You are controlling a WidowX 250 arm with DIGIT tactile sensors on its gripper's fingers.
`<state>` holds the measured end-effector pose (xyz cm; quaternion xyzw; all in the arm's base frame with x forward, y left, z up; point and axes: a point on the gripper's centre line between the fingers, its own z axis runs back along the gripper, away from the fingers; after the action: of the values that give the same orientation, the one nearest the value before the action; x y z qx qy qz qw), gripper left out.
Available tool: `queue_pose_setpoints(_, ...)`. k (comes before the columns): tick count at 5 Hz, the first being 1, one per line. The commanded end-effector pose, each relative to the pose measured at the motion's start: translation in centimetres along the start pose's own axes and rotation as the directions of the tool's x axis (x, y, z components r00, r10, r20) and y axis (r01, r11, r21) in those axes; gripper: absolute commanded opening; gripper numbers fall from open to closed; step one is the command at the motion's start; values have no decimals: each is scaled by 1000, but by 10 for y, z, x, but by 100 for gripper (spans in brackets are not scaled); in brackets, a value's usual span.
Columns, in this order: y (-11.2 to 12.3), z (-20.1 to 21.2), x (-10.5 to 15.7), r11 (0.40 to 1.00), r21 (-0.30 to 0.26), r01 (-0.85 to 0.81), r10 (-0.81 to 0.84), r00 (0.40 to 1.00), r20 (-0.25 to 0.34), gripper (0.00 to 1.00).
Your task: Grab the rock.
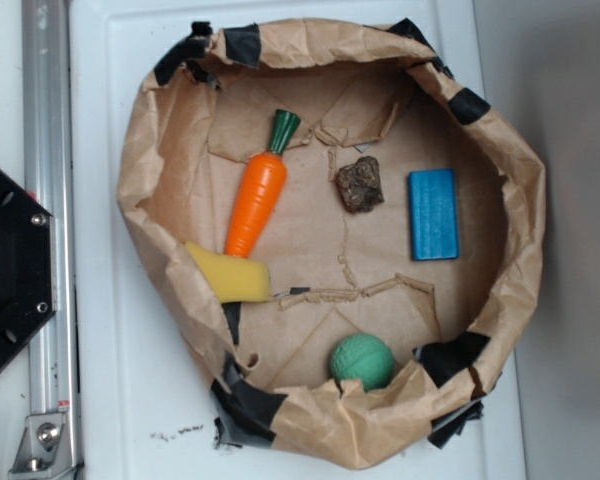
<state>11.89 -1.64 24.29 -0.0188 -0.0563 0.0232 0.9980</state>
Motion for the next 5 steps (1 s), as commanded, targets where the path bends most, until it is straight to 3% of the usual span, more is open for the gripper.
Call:
queue_pose_setpoints(1, 0, 0, 0, 1000, 0, 0, 0, 1000, 0, 100)
queue_pose_setpoints(2, 1, -35, 46, 989, 150, -4, -5, 998, 55, 100)
queue_pose_setpoints(3, 14, -63, 83, 975, 221, -6, -20, 994, 111, 100)
queue_pose_setpoints(4, 27, -114, 126, 964, 258, -71, 58, 997, 57, 100)
queue_pose_setpoints(5, 27, -114, 126, 964, 258, -71, 58, 997, 57, 100)
